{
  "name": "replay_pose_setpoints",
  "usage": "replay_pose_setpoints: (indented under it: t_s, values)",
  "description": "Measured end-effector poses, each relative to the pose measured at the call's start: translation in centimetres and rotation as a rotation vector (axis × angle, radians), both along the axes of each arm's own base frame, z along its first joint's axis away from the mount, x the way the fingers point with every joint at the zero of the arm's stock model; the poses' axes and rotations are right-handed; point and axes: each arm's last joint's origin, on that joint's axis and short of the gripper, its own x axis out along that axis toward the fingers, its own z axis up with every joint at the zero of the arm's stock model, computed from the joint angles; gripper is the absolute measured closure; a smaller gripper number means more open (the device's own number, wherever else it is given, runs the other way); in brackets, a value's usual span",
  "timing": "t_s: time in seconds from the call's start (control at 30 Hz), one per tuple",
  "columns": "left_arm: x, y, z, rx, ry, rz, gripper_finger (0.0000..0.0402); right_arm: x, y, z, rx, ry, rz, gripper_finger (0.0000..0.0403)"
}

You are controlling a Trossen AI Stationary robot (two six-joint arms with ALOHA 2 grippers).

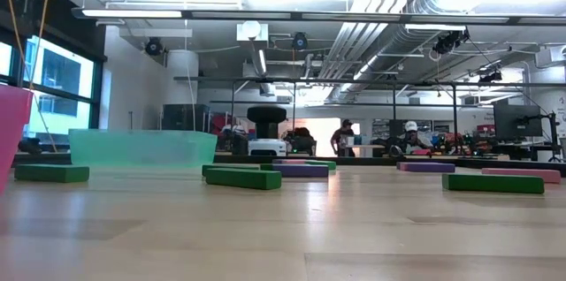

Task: Sort blocks
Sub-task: Put the pink block into the green bin

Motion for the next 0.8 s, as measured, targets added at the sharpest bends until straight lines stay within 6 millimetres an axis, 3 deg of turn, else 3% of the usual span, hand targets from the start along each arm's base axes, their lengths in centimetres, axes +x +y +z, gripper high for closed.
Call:
replay_pose_setpoints:
  t_s: [0.23, 0.37, 0.53, 0.8]
  values:
    - [-0.6, 1.9, 3.0, -0.053, 0.037, 0.143, 0.0195, 6.4, -5.0, -5.5, -0.01, 0.155, 0.175, 0.0257]
    - [-1.1, 3.5, 5.8, -0.106, -0.009, 0.25, 0.0195, 8.9, -8.9, -9.5, 0.051, 0.204, 0.141, 0.0257]
    - [-1.9, 6.0, 9.4, -0.087, -0.267, 0.46, 0.0202, 10.9, -13.4, -13.6, 0.17, 0.268, -0.02, 0.0257]
    - [-3.1, 10.5, 13.2, 0.159, -0.768, 0.731, 0.0204, 14.7, -19.6, -16.1, 0.266, 0.303, -0.264, 0.0257]
